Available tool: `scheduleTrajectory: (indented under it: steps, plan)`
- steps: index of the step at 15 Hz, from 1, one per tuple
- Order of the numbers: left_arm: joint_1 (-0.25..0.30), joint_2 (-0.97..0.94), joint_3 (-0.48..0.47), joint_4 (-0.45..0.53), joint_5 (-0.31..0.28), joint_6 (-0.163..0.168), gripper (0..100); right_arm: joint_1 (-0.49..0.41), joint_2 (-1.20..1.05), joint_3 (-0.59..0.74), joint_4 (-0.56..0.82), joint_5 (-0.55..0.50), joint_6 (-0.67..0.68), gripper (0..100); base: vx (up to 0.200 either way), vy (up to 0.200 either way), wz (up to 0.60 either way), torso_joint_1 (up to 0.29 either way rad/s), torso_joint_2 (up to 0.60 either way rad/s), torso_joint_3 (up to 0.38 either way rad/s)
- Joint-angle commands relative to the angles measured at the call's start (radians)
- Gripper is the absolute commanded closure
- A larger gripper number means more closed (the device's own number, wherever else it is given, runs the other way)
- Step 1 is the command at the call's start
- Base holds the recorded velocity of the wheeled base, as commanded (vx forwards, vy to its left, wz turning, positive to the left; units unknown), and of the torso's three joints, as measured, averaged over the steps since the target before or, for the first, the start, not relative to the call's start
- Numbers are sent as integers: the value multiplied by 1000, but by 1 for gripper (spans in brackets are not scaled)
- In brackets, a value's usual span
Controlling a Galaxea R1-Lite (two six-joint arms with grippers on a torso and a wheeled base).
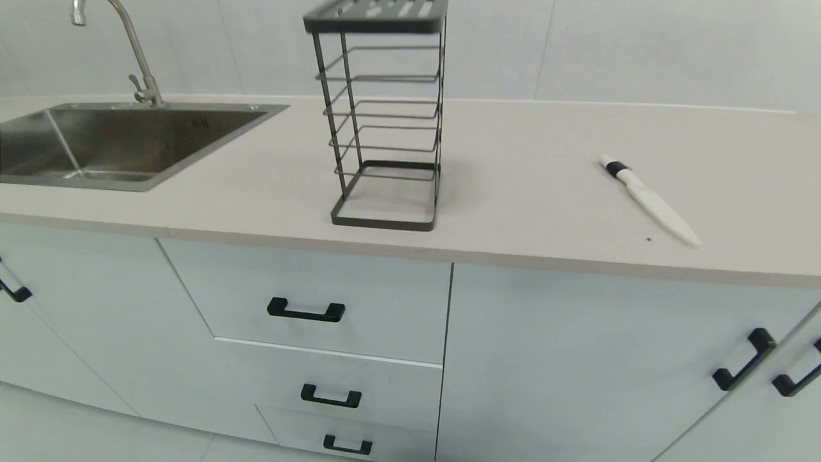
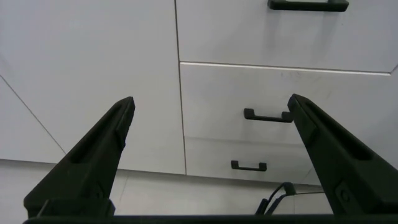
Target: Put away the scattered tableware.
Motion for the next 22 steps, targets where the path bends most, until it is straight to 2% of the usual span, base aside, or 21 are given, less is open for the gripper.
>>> scheduleTrajectory:
  steps: [1,9,22]
  plan:
    - [0,2,0,0,0,0,0,0,0,1,1,0,0,0,0,0,0,198,-720,-198]
    - [0,2,0,0,0,-2,0,0,0,1,1,0,0,0,0,0,0,169,-492,-209]
    - [0,2,0,0,0,-5,0,0,0,1,1,0,0,0,0,0,0,309,-516,-252]
